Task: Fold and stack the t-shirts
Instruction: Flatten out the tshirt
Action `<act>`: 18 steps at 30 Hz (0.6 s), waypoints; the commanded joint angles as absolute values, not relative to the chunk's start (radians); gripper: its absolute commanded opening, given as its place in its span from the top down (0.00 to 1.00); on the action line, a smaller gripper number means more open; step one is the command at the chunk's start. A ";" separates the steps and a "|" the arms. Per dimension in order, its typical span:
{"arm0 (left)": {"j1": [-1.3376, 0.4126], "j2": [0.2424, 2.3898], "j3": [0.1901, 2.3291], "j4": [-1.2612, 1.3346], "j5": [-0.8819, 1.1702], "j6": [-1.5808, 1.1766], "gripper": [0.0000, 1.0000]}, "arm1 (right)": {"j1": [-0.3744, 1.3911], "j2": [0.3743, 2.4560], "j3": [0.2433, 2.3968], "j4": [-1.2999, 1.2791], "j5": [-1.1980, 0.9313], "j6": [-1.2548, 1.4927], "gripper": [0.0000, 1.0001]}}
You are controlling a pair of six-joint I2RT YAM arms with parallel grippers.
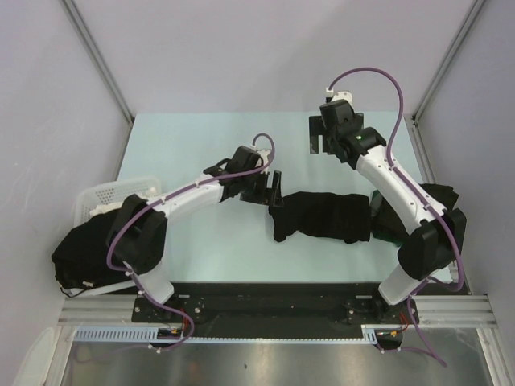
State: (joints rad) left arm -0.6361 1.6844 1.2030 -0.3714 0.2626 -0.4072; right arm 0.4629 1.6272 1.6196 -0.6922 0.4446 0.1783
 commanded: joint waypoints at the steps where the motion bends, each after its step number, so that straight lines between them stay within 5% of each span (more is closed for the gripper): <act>1: -0.673 1.738 1.279 -0.400 0.224 -0.376 0.15 | 0.457 1.566 1.646 -0.710 0.430 0.173 0.02; 13: -0.701 1.870 1.362 -0.431 0.167 -0.368 0.26 | 0.442 1.529 1.652 -0.735 0.419 0.172 0.02; 18: -0.704 1.925 1.413 -0.445 0.187 -0.350 0.54 | 0.437 1.520 1.649 -0.738 0.408 0.167 0.03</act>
